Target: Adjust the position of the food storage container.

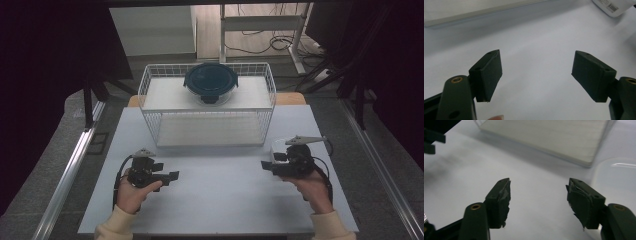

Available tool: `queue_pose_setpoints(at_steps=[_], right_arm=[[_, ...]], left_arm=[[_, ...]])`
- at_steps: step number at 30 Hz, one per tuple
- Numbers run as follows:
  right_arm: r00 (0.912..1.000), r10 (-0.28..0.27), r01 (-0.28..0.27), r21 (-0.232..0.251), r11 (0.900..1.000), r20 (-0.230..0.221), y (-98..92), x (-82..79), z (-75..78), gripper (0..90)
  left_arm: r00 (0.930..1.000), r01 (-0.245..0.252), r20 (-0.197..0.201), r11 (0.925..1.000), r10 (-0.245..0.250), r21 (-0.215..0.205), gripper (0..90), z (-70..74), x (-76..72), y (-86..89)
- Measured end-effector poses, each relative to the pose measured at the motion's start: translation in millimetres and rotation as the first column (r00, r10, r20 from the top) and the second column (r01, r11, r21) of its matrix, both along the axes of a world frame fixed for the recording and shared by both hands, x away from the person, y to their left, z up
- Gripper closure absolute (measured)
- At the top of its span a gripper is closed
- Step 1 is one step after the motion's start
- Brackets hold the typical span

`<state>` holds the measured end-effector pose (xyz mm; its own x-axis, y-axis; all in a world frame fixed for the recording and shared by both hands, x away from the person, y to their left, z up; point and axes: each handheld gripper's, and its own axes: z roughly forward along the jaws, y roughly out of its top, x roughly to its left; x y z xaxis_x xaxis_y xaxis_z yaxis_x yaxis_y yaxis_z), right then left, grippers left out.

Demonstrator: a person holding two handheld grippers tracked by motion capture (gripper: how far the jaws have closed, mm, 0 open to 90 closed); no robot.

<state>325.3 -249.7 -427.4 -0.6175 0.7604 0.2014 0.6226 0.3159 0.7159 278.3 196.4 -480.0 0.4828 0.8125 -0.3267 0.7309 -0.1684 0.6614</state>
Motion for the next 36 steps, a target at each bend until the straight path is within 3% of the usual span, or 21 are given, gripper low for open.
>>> queue_pose_setpoints(at_steps=[4,5,8,11,14,15,16,17,18,21,24,25,26,28,29,31,36], right_arm=[[0.9984,-0.054,0.053,-0.047,0.997,-0.017,-20.0,18.0,9.3,42.2],[0.9971,-0.075,0.074,-0.062,0.995,-0.013,-29.9,26.4,15.3,47.8],[0.9958,-0.092,0.091,-0.079,0.993,-0.003,-38.5,33.2,20.9,51.3],[0.9899,-0.141,0.138,-0.137,0.981,-0.013,-51.8,44.7,25.6,59.8],[0.9866,-0.162,0.156,-0.157,0.975,-0.023,-58.2,50.5,24.7,66.0],[0.9841,-0.172,0.163,-0.162,0.973,-0.043,-65.6,56.8,22.5,74.9],[0.9841,-0.172,0.163,-0.162,0.973,-0.043,-65.6,56.8,22.5,74.9],[0.9792,-0.194,0.182,-0.169,0.969,-0.059,-72.8,63.2,18.7,81.1],[0.9792,-0.194,0.182,-0.169,0.969,-0.059,-72.8,63.2,18.7,81.1],[0.9719,-0.229,0.214,-0.206,0.955,-0.054,-81.3,71.9,13.7,87.7],[0.9627,-0.268,0.252,-0.237,0.938,-0.037,-89.0,78.6,8.2,89.3],[0.9545,-0.296,0.274,-0.271,0.923,-0.04,-93.3,83.1,1.0,89.5],[0.9545,-0.296,0.274,-0.271,0.923,-0.04,-93.3,83.1,1.0,89.5],[0.9486,-0.314,0.288,-0.292,0.912,-0.043,-97.7,87.3,-5.8,89.5],[0.9423,-0.333,0.304,-0.319,0.898,-0.038,-102.2,91.2,-9.8,89.5],[0.939,-0.341,0.309,-0.323,0.895,-0.046,-105.9,94.5,-13.4,89.5],[0.9443,-0.321,0.278,-0.351,0.894,-0.071,-105.8,95.8,-20.6,89.5]], left_arm=[[1.0,0.005,-0.002,1.0,-0.005,0.007,23.4,-1.4,1.2,2.3],[1.0,0.003,-0.001,1.0,-0.003,0.001,23.5,-1.1,1.1,3.4],[1.0,0.005,-0.001,1.0,-0.005,-0.003,23.5,-0.8,1.0,3.9],[1.0,0.008,-0.003,0.9999,-0.008,-0.007,23.5,-0.8,0.8,3.2],[0.9999,0.012,-0.005,0.9999,-0.012,-0.002,23.4,-1.4,1.3,2.7],[0.9999,0.016,-0.006,0.9999,-0.016,0.005,23.4,-2.1,1.6,2.0],[0.9999,0.016,-0.006,0.9999,-0.016,0.005,23.4,-2.1,1.6,2.0],[0.9998,0.018,-0.005,0.9998,-0.018,0.01,23.3,-2.4,1.8,2.1],[0.9998,0.018,-0.005,0.9998,-0.018,0.01,23.3,-2.4,1.8,2.1],[0.9999,0.012,-0.004,0.9999,-0.012,0.008,23.4,-2.3,1.9,2.7],[0.9999,0.013,-0.007,0.9998,-0.013,0.013,23.4,-3.1,2.3,1.0],[0.9999,0.013,-0.007,0.9998,-0.013,0.016,23.4,-3.5,2.3,-0.2],[0.9998,0.018,-0.008,0.9996,-0.017,0.021,23.4,-3.6,2.1,-1.0],[0.9998,0.018,-0.007,0.9996,-0.018,0.023,23.4,-3.7,1.7,-1.8],[0.9998,0.018,-0.008,0.9996,-0.018,0.024,23.4,-3.6,1.9,-1.3],[0.9999,0.01,-0.008,0.9998,-0.01,0.02,23.5,-3.5,2.4,0.6],[1.0,0.007,-0.005,0.9998,-0.007,0.017,23.5,-3.3,2.4,1.3]])
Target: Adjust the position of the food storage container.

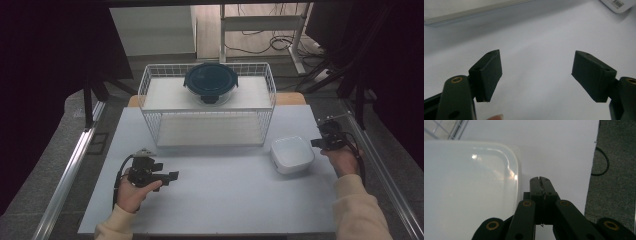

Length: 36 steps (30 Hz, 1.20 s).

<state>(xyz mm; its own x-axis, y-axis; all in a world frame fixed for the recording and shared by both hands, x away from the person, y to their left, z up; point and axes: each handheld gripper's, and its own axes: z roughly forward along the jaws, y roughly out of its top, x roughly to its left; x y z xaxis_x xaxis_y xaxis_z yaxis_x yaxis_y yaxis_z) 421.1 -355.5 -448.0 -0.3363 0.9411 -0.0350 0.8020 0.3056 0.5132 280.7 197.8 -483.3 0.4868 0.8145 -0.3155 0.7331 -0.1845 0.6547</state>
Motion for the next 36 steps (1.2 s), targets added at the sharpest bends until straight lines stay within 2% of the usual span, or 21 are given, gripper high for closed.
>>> queue_pose_setpoints(at_steps=[8,16,21,31,33,34,36], right_arm=[[0.9976,0.069,-0.069,0.008,0.998,0.002,0.1,-9.1,-5.1,89.6],[0.991,0.133,-0.133,0.006,0.991,0.016,14.7,-15.1,-2.9,89.7],[0.9826,0.185,-0.184,-0.008,0.983,0.019,30.4,-18.4,-3.0,89.6],[0.9647,0.261,-0.261,0.003,0.965,0.036,57.9,-25.7,-3.3,89.6],[0.9603,0.276,-0.277,0.005,0.961,0.038,63.1,-28.1,-3.4,89.7],[0.9553,0.293,-0.293,0.006,0.956,0.04,68.7,-31.0,-3.8,89.7],[0.9529,0.3,-0.301,0.009,0.954,0.044,71.8,-32.8,-4.1,89.6]], left_arm=[[1.0,0.008,-0.005,0.9999,-0.008,0.01,23.5,-1.4,0.2,-3.4],[1.0,0.005,-0.008,0.9999,-0.005,0.01,23.6,-1.7,1.0,-3.5],[0.9999,0.009,-0.007,0.9999,-0.009,0.011,23.6,-1.8,0.8,-4.0],[0.9999,0.009,-0.008,0.9999,-0.009,0.009,23.7,-1.8,1.0,-3.8],[0.9999,0.01,-0.009,0.9999,-0.01,0.009,23.8,-1.8,1.0,-3.8],[0.9999,0.01,-0.009,0.9999,-0.01,0.009,23.9,-1.9,1.0,-4.0],[0.9999,0.012,-0.01,0.9999,-0.011,0.008,23.9,-1.9,0.9,-4.4]])
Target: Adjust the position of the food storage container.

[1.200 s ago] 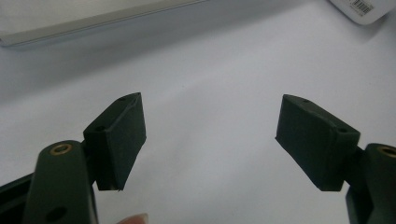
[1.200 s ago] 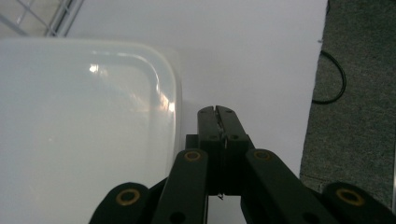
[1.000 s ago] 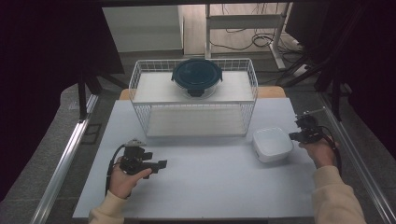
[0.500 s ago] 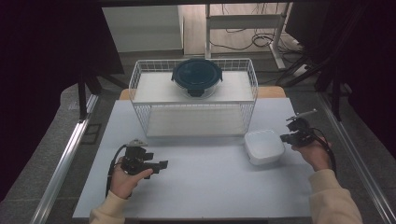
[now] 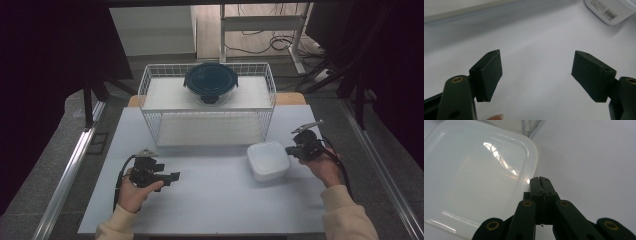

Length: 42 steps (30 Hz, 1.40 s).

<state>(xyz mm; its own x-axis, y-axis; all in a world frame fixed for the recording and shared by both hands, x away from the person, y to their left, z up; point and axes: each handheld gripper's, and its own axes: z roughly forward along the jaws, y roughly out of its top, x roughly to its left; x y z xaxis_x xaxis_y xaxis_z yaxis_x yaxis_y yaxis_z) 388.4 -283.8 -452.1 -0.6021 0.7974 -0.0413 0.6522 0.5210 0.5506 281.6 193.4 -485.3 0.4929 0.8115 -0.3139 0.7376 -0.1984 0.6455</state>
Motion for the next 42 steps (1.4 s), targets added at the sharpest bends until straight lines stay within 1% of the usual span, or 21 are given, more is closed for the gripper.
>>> queue_pose_setpoints(at_steps=[1,2,3,4,5,7,10,15,18,19,21,23,26,27,28,29,31,33,37,41,42], right_arm=[[0.9998,0.018,-0.018,0.006,1.0,0.002,7.1,-3.8,-0.4,89.7],[0.9998,0.018,-0.018,0.006,1.0,0.002,7.1,-3.8,-0.4,89.7],[0.999,0.044,-0.044,0.014,0.999,0.003,15.9,-8.4,-1.0,89.7],[0.999,0.044,-0.044,0.014,0.999,0.003,15.9,-8.4,-1.0,89.7],[0.9972,0.074,-0.074,0.012,0.997,0.007,24.9,-13.3,-1.8,89.7],[0.9966,0.082,-0.082,0.015,0.997,0.005,29.0,-15.9,-1.9,89.7],[0.9947,0.103,-0.103,0.037,0.994,0.001,37.7,-21.9,-3.1,89.6],[0.9914,0.131,-0.131,0.031,0.991,0.002,51.0,-31.7,-3.3,89.7],[0.9867,0.162,-0.162,0.031,0.986,-0.001,59.8,-37.8,-3.5,89.7],[0.9861,0.166,-0.165,0.046,0.985,-0.008,63.8,-41.1,-4.4,89.7],[0.9862,0.165,-0.165,0.046,0.985,-0.011,65.6,-42.7,-4.5,89.7],[0.9842,0.177,-0.176,0.048,0.983,-0.008,68.8,-44.8,-4.8,89.7],[0.9802,0.197,-0.196,0.062,0.979,-0.02,77.5,-49.9,-5.4,89.6],[0.9802,0.197,-0.196,0.062,0.979,-0.02,77.5,-49.9,-5.4,89.6],[0.9758,0.217,-0.215,0.076,0.974,-0.022,81.7,-52.0,-6.1,89.7],[0.9758,0.217,-0.215,0.076,0.974,-0.022,81.7,-52.0,-6.1,89.7],[0.9724,0.232,-0.228,0.103,0.968,-0.027,84.6,-54.2,-7.8,89.7],[0.9718,0.235,-0.231,0.112,0.966,-0.023,86.4,-56.1,-9.0,89.7],[0.9706,0.24,-0.237,0.107,0.966,-0.021,87.5,-54.8,-7.6,89.7],[0.9715,0.237,-0.237,0.086,0.968,0.006,90.4,-47.8,2.1,89.6],[0.9721,0.234,-0.234,0.089,0.968,0.008,91.6,-45.1,4.1,89.6]], left_arm=[[1.0,0.001,-0.001,1.0,-0.001,0.002,23.9,-0.2,0.2,-0.1],[1.0,0.001,-0.001,1.0,-0.001,0.002,23.9,-0.2,0.2,-0.1],[1.0,0.002,-0.001,1.0,-0.002,0.003,24.0,-0.2,0.2,-0.1],[1.0,0.002,-0.001,1.0,-0.002,0.003,24.0,-0.2,0.2,-0.1],[1.0,0.002,-0.001,1.0,-0.002,0.001,24.0,0.0,0.0,0.0],[1.0,0.002,-0.001,1.0,-0.002,0.001,24.1,0.0,0.0,-0.1],[1.0,0.004,-0.001,1.0,-0.004,0.002,24.1,-0.2,-0.2,-0.6],[1.0,0.006,-0.003,1.0,-0.006,0.004,24.1,-0.3,-0.1,-1.4],[1.0,0.004,-0.003,1.0,-0.004,0.0,24.2,-0.1,-0.2,-1.5],[1.0,0.004,-0.004,1.0,-0.004,0.0,24.2,-0.2,-0.2,-1.6],[1.0,0.007,-0.003,1.0,-0.007,0.003,24.2,-0.3,-0.1,-1.4],[1.0,0.009,-0.004,1.0,-0.009,0.002,24.3,-0.3,0.0,-1.6],[1.0,0.007,-0.006,1.0,-0.007,0.001,24.3,-0.3,-0.2,-1.8],[1.0,0.006,-0.006,1.0,-0.006,0.0,24.3,-0.2,-0.2,-1.8],[1.0,0.006,-0.006,1.0,-0.006,-0.001,24.3,-0.2,-0.3,-1.8],[1.0,0.005,-0.006,1.0,-0.005,-0.001,24.3,-0.2,-0.3,-1.9],[1.0,0.007,-0.006,1.0,-0.007,0.0,24.3,-0.2,-0.3,-1.9],[0.9999,0.008,-0.007,1.0,-0.008,0.001,24.3,-0.4,-0.1,-1.9],[1.0,0.005,-0.005,1.0,-0.005,-0.001,24.3,-0.1,-0.4,-1.9],[1.0,0.004,-0.003,1.0,-0.004,-0.002,24.3,0.1,-0.2,-0.6],[1.0,0.006,-0.004,1.0,-0.006,-0.001,24.3,0.0,-0.1,-0.5]])
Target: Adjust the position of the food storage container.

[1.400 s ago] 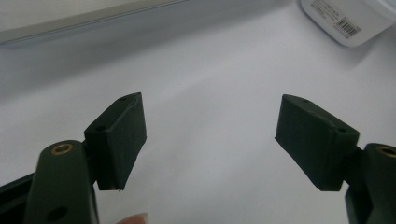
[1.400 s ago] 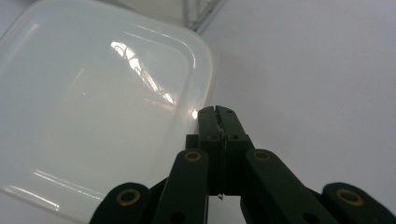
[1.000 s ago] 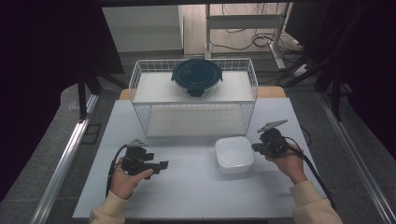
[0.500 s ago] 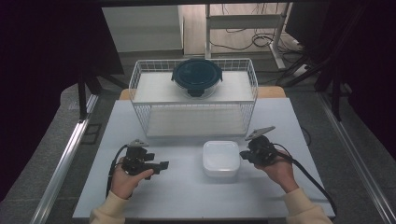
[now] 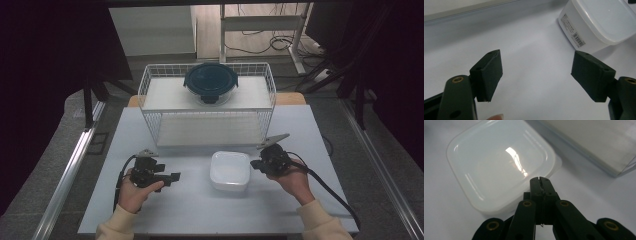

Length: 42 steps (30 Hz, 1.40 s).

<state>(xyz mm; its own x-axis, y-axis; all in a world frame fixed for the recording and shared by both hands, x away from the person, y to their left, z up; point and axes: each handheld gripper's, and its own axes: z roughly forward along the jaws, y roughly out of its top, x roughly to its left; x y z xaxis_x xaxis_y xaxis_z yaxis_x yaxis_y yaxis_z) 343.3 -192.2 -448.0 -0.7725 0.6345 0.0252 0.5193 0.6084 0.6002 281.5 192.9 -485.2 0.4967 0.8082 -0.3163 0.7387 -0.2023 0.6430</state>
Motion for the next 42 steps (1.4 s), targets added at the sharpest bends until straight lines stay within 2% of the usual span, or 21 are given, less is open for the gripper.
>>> queue_pose_setpoints(at_steps=[2,4,5,13,16,22,29,30,34,37,38,42], right_arm=[[0.9998,-0.012,0.012,-0.01,1.0,0.014,2.3,7.4,3.0,89.7],[0.9995,-0.022,0.022,-0.001,1.0,0.022,5.6,14.8,7.1,89.7],[0.9991,-0.025,0.026,-0.014,1.0,0.035,11.4,21.9,10.7,89.7],[0.9977,-0.012,0.014,-0.031,0.999,0.067,33.3,44.7,11.4,89.7],[0.9981,-0.019,0.021,-0.03,0.999,0.058,33.4,49.3,9.4,89.7],[0.999,-0.034,0.036,-0.067,0.997,0.03,32.6,57.9,-3.3,89.7],[0.9997,-0.021,0.023,-0.096,0.995,0.013,33.9,57.1,-12.9,89.7],[0.9996,-0.026,0.027,-0.085,0.996,0.007,31.6,55.9,-14.4,89.7],[0.9997,-0.024,0.024,-0.092,0.995,0.001,28.6,52.2,-15.6,89.7],[1.0,-0.008,0.007,-0.113,0.994,-0.006,28.1,43.6,-15.4,89.7],[0.9999,0.011,-0.012,-0.112,0.994,-0.01,28.0,35.7,-14.9,89.7],[0.9996,0.025,-0.026,-0.111,0.994,-0.01,26.3,24.0,-14.8,89.7]], left_arm=[[1.0,0.002,-0.001,1.0,-0.002,0.002,24.3,-0.2,0.1,-0.3],[1.0,0.003,-0.001,1.0,-0.003,0.001,24.3,-0.3,0.0,-0.4],[1.0,0.002,-0.001,1.0,-0.002,-0.001,24.3,-0.2,0.1,0.1],[1.0,-0.002,0.002,1.0,0.002,-0.006,24.3,0.7,0.0,2.8],[1.0,-0.001,0.002,1.0,0.001,-0.006,24.3,0.6,0.1,2.9],[1.0,-0.001,0.001,1.0,0.001,-0.004,24.3,0.5,0.2,2.5],[1.0,-0.003,0.002,1.0,0.003,-0.005,24.3,0.5,0.3,2.8],[1.0,-0.002,0.002,1.0,0.002,-0.004,24.3,0.4,0.3,2.5],[1.0,-0.002,0.002,1.0,0.002,-0.004,24.3,0.6,0.0,2.3],[1.0,-0.003,0.003,1.0,0.003,-0.003,24.3,0.7,-0.1,2.3],[1.0,-0.003,0.003,1.0,0.003,-0.003,24.3,0.6,0.0,2.3],[1.0,-0.004,0.003,1.0,0.004,-0.002,24.3,0.6,-0.1,2.2]])
